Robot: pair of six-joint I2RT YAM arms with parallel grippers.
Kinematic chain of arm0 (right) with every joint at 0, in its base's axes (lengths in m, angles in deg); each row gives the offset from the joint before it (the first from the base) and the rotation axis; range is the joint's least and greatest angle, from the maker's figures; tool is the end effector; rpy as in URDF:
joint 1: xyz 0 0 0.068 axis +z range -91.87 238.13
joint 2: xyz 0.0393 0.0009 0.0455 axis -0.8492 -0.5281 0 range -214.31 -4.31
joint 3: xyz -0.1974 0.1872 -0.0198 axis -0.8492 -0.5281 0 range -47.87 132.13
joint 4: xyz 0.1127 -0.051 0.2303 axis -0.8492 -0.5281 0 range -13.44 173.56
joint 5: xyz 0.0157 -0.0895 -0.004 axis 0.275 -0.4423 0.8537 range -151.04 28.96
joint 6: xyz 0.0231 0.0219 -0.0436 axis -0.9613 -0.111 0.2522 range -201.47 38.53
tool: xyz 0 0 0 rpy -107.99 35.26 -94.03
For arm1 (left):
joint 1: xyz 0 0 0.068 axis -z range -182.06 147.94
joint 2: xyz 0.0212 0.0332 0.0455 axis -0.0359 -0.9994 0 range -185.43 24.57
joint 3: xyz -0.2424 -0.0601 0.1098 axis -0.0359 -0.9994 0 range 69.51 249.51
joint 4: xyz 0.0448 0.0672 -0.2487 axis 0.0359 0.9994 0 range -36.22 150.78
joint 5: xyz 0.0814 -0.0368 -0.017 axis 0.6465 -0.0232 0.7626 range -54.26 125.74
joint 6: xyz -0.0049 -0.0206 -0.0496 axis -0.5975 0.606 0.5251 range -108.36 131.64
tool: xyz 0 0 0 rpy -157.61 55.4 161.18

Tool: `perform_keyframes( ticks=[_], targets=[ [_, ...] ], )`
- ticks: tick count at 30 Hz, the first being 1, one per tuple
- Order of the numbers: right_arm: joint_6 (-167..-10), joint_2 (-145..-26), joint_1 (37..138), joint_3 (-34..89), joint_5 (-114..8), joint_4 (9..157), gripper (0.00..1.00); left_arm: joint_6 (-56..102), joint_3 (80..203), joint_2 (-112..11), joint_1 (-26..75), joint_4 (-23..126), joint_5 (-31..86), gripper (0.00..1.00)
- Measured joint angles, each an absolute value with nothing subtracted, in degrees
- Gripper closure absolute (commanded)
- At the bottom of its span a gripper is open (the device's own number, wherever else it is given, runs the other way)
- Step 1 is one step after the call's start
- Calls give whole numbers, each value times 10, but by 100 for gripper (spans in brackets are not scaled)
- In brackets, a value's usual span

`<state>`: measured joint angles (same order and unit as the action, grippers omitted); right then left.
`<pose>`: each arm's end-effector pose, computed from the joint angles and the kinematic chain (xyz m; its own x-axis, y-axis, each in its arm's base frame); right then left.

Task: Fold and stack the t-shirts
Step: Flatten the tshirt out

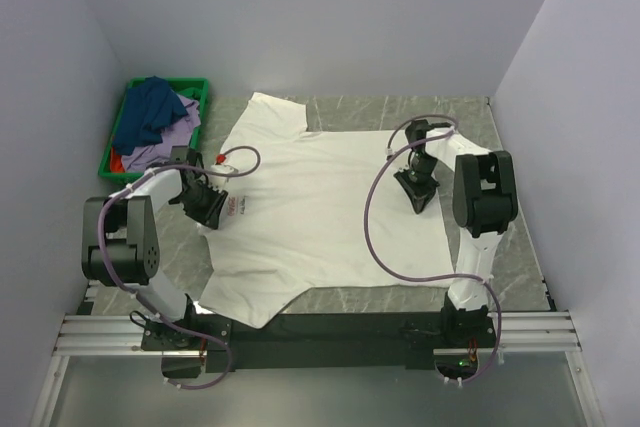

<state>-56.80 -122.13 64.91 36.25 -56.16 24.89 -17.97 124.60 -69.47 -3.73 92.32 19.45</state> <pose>0.3727 0.0473 0.1515 -0.8539 -0.5204 0.0022 -0.5179 0.8502 0.0945 0.2905 -0.0014 0.1638 -0.8323 0.4502 -0.3235 0.5106 0.8497 -0.1313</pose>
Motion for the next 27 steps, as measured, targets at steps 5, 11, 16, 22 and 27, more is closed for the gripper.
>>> perform_keyframes(
  ticks=[5, 11, 16, 22, 27],
  targets=[
    [-541, -1206, 654, 339, -567, 240, 75, -220, 1220, -660, -35, 984, 190, 62],
    [-519, -1187, 646, 368, -532, 194, 68, -251, 1268, -659, -35, 1072, 162, 56],
    [-545, -1213, 613, 538, -489, 180, 36, -209, 1490, -745, -35, 1088, 106, 38],
    [-593, -1310, 584, 771, -491, 219, 29, -92, 1663, -833, -35, 988, 97, 38],
    [-627, -1393, 582, 846, -528, 270, 37, 8, 1757, -929, -36, 911, 113, 40]
  ],
)
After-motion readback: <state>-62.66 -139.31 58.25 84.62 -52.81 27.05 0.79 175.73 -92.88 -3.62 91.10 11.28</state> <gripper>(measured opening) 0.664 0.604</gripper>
